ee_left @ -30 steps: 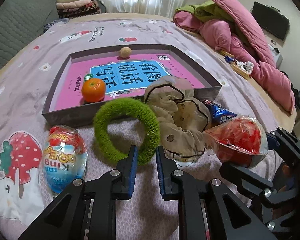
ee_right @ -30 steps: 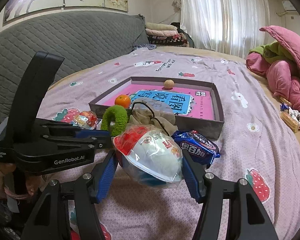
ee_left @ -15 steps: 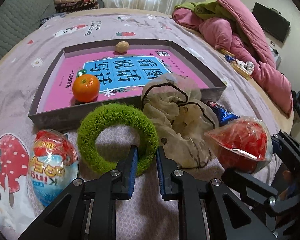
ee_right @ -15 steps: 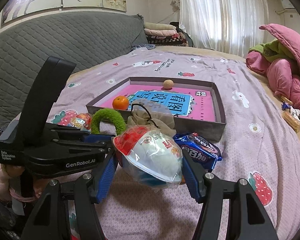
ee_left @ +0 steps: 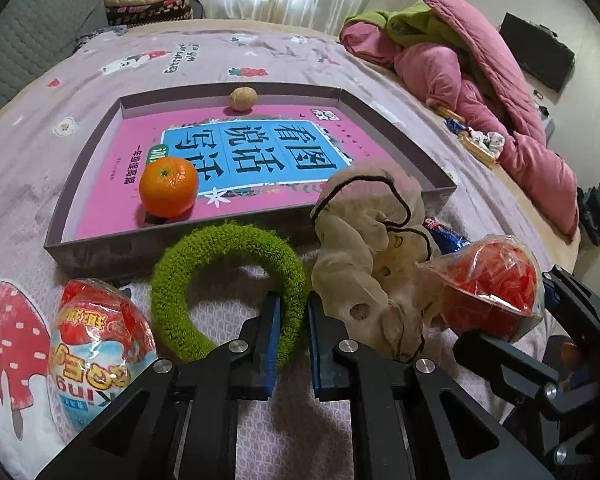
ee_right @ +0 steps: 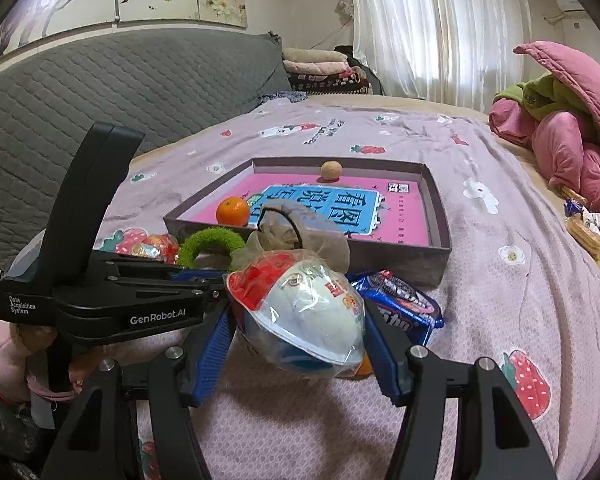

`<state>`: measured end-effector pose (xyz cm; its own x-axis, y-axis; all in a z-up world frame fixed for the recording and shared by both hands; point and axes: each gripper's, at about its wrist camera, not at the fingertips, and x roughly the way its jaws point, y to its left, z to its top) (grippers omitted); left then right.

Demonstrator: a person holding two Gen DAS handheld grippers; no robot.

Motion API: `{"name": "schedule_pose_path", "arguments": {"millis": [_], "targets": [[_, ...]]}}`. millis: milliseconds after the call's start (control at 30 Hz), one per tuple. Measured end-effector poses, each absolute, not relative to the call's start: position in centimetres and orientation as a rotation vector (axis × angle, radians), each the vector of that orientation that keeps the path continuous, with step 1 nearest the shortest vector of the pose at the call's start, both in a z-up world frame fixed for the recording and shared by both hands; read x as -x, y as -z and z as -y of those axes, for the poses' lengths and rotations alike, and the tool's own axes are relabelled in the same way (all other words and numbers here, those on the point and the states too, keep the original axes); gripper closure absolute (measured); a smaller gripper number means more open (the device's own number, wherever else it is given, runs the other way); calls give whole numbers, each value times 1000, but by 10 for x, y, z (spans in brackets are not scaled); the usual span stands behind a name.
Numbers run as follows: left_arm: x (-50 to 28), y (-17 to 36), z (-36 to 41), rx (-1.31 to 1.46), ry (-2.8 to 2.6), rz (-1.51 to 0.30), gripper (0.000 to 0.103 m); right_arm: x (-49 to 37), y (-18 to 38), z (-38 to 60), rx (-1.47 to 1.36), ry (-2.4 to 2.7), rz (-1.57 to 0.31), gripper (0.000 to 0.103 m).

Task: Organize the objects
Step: 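Lift the green ring with the left gripper while the right gripper lifts the plastic egg, then carry the green ring over the pink book while the right gripper carries the egg into the tray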

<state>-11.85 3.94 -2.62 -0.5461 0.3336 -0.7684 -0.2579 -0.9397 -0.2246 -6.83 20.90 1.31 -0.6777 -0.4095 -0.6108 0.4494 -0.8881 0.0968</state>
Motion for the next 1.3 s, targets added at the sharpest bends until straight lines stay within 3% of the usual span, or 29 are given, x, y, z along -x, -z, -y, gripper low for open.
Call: {"name": "schedule_pose_path", "arguments": {"millis": [1300], "targets": [[128,-32,-13,1102,-2607,213,91,110,-59,-202,-739,2566,-87,41]]}}
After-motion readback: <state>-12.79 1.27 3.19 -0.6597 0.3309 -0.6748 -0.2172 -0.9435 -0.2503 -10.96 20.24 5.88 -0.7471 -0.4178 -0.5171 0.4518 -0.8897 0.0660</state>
